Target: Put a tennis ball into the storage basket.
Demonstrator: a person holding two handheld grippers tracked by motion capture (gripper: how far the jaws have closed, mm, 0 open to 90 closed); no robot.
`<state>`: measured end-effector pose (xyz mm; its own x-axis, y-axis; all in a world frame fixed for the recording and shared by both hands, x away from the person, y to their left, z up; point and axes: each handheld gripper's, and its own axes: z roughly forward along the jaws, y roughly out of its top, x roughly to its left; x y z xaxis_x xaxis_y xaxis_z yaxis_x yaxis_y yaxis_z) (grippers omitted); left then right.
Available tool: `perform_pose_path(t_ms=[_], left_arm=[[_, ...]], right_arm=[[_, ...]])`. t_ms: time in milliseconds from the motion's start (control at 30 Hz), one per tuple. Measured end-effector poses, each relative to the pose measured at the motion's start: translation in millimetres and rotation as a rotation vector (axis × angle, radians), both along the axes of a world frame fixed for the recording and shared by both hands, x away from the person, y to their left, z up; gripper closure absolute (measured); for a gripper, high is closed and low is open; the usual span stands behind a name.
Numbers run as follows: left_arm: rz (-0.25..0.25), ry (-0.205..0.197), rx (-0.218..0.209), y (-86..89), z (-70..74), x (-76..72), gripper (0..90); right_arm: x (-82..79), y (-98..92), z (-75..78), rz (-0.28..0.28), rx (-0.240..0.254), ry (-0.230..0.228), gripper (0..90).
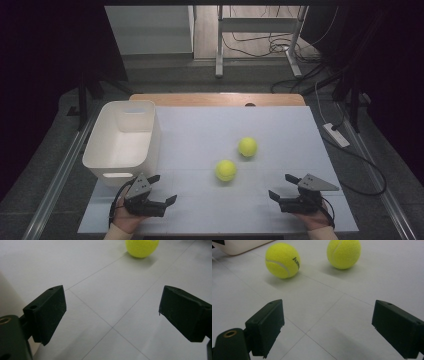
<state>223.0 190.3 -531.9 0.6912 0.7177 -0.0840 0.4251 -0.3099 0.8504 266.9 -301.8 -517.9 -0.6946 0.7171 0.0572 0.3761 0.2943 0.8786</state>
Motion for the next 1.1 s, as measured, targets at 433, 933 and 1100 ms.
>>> perform_pose_path(t_ms=[433, 933, 1100], left_arm=[[0.02, -0.008, -0.014, 4.0, 1.0, -4.0, 8.0], [0.028, -0.014, -0.012, 1.7, 3.1, -9.8, 8.2], [0.026, -0.014, -0.006, 0.9, 4.3, -9.4, 8.0]], right_arm=[[4.7, 0.1, -2.9, 0.0, 0.0, 0.016, 10.8], [6.9, 2.1, -0.3, 0.005, 0.008, 0.016, 10.9], [6.3, 4.8, 0.3, 0.009, -0.005, 0.008, 10.9]])
